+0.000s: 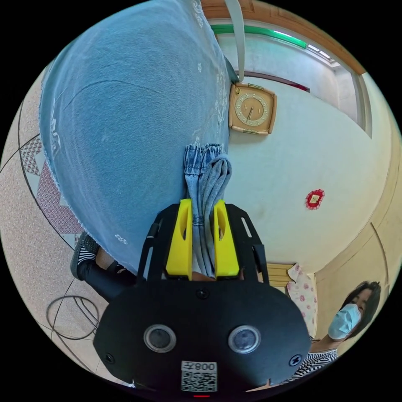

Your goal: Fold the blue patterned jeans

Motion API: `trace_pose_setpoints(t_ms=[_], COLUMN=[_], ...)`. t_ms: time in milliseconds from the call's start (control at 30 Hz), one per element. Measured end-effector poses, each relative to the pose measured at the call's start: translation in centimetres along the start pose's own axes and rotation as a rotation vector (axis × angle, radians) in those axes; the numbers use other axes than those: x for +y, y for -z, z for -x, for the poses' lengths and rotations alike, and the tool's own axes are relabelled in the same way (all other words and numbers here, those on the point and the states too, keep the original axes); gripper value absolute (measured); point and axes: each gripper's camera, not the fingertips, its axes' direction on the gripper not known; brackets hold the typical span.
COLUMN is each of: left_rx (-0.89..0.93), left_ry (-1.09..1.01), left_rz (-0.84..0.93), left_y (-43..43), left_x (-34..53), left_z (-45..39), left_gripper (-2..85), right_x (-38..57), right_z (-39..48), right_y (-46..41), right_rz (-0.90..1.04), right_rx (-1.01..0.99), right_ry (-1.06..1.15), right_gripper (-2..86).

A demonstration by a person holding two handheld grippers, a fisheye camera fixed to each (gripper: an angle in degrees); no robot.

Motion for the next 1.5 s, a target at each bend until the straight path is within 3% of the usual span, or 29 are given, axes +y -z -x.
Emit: trace_pose_setpoints(t_ms=[867, 1200, 1500], left_rx=[-0.118, -0.127, -0.148], left_ry=[-0.022, -0.023, -0.034], left_rz=[0.015, 0.029, 0.038], left_y=[0.5, 1.1, 1.8], left_x=[1.9, 2.8, 3.9], left_z=[-3.7, -4.0, -5.0], left_gripper=[6.6, 6.7, 6.4], right_x=[-1.4, -0.4, -1.2], right_z=[-3.0, -6.9, -7.7], right_y=[-0.1, 0.8, -0.2], right_rz=[0.017, -0.058, -0.069], right_rx=[0.081, 0.038, 0.006], right_ry=[0.007, -0.05, -0.063], right_gripper=[3.5, 7.9, 5.7])
